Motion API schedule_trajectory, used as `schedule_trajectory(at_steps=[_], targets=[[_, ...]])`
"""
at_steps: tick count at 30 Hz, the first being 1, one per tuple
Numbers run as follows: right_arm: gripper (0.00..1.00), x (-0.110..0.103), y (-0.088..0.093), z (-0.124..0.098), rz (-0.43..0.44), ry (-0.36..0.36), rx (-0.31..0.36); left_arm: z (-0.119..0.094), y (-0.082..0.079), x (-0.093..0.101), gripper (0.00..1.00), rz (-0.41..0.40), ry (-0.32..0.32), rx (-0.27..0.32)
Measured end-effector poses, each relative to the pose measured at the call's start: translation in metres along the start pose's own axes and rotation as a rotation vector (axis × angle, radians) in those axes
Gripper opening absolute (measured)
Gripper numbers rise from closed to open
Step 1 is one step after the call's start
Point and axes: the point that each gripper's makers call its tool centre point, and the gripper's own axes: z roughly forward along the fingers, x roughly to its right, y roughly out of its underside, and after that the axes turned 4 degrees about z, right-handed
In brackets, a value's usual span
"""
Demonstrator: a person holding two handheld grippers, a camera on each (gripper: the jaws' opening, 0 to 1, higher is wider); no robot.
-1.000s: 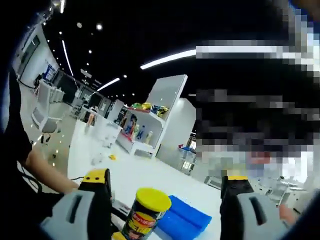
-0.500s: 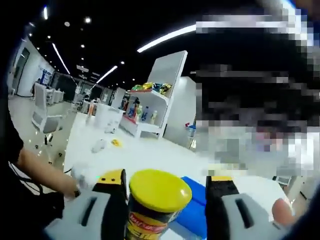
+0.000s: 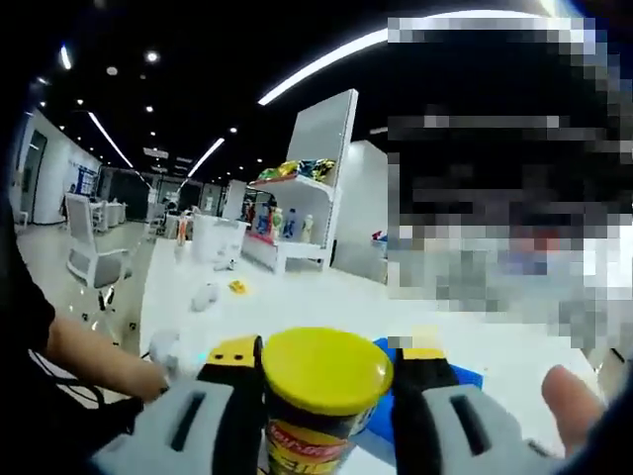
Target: Open the lid of the chip container on the table, take out the chips, place them into the box in front of the container, and close the lid
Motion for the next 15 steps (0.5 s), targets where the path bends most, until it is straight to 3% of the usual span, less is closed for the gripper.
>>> schedule_trajectory(at_steps=[15], targets=[[0.45,0.0006,0.0006,-0.0012,0.017,0.014,-0.030,0.0000,0.0004,0.0028,0.47,0.003,0.009,0.005]])
